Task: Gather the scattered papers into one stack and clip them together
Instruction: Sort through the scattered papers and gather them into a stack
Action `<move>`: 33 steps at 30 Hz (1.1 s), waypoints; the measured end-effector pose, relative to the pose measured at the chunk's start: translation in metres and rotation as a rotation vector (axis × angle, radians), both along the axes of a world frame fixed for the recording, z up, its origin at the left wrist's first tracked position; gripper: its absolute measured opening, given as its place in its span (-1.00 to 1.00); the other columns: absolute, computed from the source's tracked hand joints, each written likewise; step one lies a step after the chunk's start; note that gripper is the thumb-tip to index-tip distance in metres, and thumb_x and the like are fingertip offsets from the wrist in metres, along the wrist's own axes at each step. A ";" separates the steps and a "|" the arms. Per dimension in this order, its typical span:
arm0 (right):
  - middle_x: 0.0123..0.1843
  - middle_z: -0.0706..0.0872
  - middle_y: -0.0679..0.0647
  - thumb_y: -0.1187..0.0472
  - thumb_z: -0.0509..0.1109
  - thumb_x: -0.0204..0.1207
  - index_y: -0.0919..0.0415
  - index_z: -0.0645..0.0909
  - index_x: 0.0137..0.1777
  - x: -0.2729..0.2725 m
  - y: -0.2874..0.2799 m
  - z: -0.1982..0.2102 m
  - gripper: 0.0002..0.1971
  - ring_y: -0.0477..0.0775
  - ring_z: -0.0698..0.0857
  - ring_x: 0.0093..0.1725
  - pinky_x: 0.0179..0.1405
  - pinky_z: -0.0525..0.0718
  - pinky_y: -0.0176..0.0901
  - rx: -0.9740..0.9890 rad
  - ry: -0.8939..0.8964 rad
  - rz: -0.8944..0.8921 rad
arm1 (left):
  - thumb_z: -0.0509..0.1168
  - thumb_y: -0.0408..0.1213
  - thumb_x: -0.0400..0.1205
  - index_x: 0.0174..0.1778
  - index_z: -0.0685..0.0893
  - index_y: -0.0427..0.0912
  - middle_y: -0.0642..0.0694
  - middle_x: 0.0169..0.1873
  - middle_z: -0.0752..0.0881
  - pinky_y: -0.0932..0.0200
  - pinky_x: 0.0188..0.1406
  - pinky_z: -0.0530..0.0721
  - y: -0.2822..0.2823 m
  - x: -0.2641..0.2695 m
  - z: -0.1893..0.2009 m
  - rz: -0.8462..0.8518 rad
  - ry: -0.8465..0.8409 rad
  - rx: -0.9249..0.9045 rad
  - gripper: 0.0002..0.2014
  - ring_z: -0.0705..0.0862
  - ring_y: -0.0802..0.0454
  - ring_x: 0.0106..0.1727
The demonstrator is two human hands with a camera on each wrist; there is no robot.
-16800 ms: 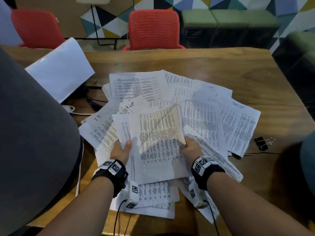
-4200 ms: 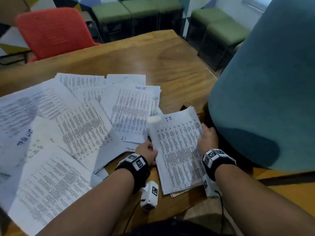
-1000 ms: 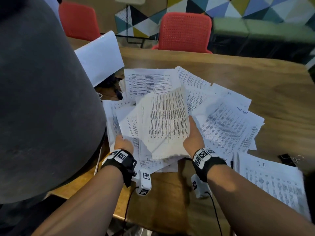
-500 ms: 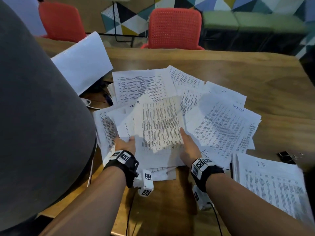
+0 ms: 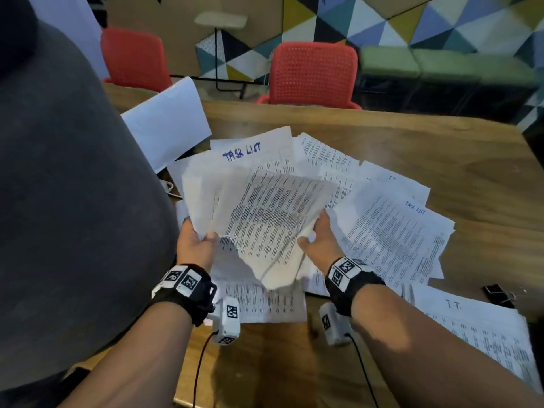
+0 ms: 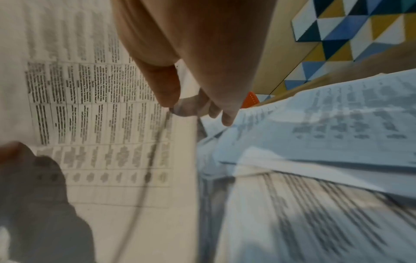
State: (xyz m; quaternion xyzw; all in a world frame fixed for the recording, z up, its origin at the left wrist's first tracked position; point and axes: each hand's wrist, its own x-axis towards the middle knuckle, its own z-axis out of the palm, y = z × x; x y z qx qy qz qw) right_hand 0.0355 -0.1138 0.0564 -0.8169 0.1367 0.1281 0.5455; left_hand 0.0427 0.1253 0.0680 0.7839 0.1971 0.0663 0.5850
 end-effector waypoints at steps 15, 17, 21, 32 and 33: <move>0.23 0.62 -0.08 0.47 0.23 0.60 -0.02 0.29 0.39 -0.020 0.024 0.050 -0.51 -0.40 0.68 0.04 0.06 0.71 -0.31 0.341 -0.407 -0.171 | 0.40 -0.55 0.50 0.06 0.42 0.21 -0.09 0.07 0.66 -0.20 0.16 0.68 -0.015 -0.014 0.026 -0.041 -0.174 -0.256 -0.47 0.66 -0.19 0.20; 0.28 0.60 -0.05 0.47 0.21 0.61 -0.04 0.27 0.40 -0.022 0.019 0.045 -0.51 -0.39 0.67 0.07 0.02 0.69 -0.38 0.304 -0.387 -0.148 | 0.35 -0.62 0.53 0.11 0.41 0.23 -0.04 0.09 0.65 -0.17 0.19 0.66 -0.017 -0.016 0.020 -0.056 -0.131 -0.291 -0.42 0.65 -0.10 0.20; 0.27 0.52 0.10 0.35 0.23 0.63 0.05 0.35 0.27 -0.027 0.020 0.030 -0.71 -0.04 0.61 0.18 0.07 0.68 -0.27 0.072 -0.320 -0.082 | 0.28 -0.64 0.56 0.36 0.35 0.05 -0.10 0.27 0.62 -0.24 0.33 0.58 -0.019 -0.020 0.007 -0.143 -0.029 -0.294 -0.41 0.59 -0.11 0.32; -0.16 0.53 0.01 0.32 0.16 0.67 0.19 0.41 0.33 -0.045 -0.029 0.058 -0.74 0.05 0.58 -0.21 -0.18 0.55 -0.16 -0.163 -0.393 -0.419 | 0.18 -0.46 0.70 0.37 0.34 -0.28 -0.07 -0.01 0.58 0.31 -0.18 0.57 -0.080 -0.004 0.037 -0.316 -0.092 0.044 -0.67 0.56 0.11 -0.11; -0.19 0.52 0.01 0.34 0.14 0.66 0.17 0.40 0.33 -0.049 -0.041 0.056 -0.73 0.06 0.56 -0.24 -0.20 0.52 -0.17 -0.202 -0.376 -0.459 | 0.20 -0.42 0.69 0.37 0.35 -0.27 -0.06 -0.09 0.56 0.35 -0.31 0.48 -0.091 -0.005 0.037 -0.365 -0.078 0.100 -0.67 0.53 0.14 -0.18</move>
